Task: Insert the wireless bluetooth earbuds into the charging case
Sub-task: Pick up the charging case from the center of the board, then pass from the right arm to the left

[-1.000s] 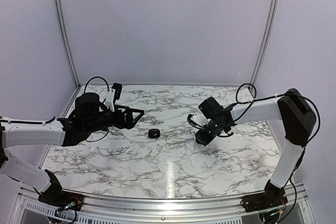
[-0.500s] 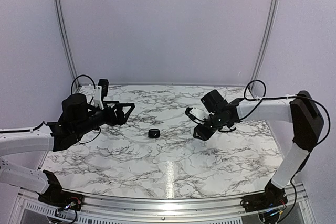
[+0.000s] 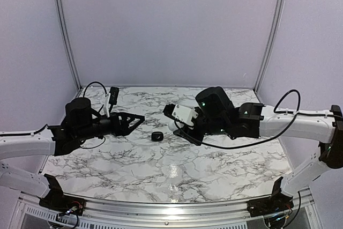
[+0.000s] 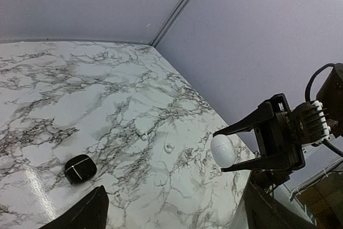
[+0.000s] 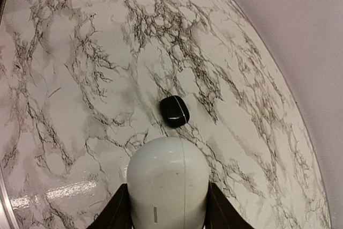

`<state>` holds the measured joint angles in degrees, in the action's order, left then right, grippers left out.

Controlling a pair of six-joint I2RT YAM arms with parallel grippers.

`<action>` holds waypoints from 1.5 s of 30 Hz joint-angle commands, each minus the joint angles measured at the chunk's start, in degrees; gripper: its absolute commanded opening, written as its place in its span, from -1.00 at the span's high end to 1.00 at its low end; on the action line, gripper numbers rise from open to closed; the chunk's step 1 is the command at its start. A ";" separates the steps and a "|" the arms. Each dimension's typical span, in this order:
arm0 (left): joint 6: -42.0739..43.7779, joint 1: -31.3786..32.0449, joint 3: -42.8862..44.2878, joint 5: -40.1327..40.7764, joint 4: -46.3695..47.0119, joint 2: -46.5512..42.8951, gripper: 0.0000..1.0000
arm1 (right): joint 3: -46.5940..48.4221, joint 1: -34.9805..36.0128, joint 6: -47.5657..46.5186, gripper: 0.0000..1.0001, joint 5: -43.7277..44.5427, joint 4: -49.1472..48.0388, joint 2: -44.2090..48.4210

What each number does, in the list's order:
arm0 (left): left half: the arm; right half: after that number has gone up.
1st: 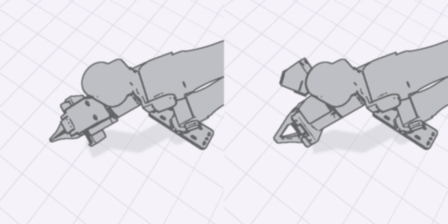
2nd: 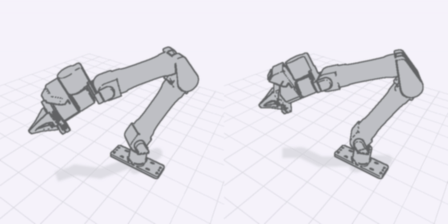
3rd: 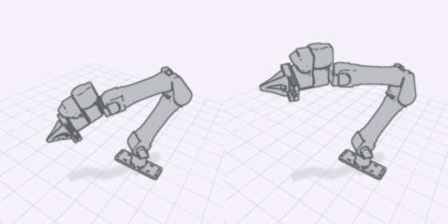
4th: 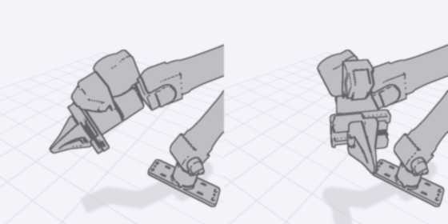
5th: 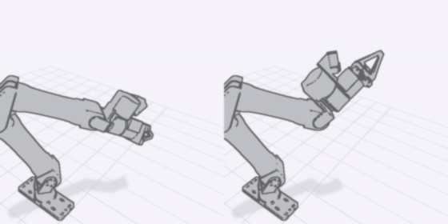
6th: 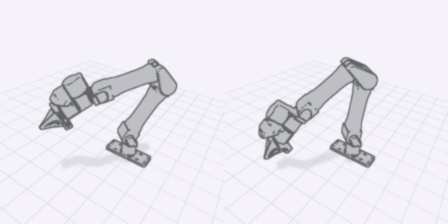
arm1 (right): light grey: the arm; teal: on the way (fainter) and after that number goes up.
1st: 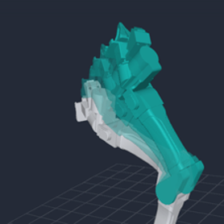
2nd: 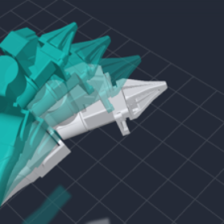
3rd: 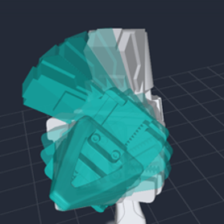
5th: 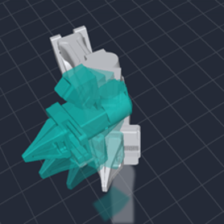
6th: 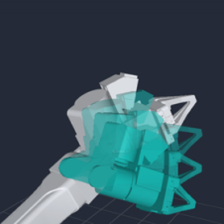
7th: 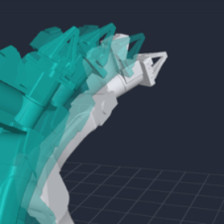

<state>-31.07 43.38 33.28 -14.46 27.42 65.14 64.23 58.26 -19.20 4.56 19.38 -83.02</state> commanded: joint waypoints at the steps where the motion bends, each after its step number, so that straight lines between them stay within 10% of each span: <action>1: -2.73 2.95 2.55 -2.89 -0.26 0.21 -0.77 | 3.50 5.17 -5.40 0.46 8.32 -3.64 1.22; 45: -8.38 11.38 4.62 -4.24 17.26 13.72 0.11 | 6.94 14.69 -7.59 0.48 19.92 -8.31 -1.97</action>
<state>-38.39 54.50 37.26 -18.00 41.36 78.00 69.63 72.16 -28.34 24.99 16.05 -85.23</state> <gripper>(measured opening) 0.450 0.419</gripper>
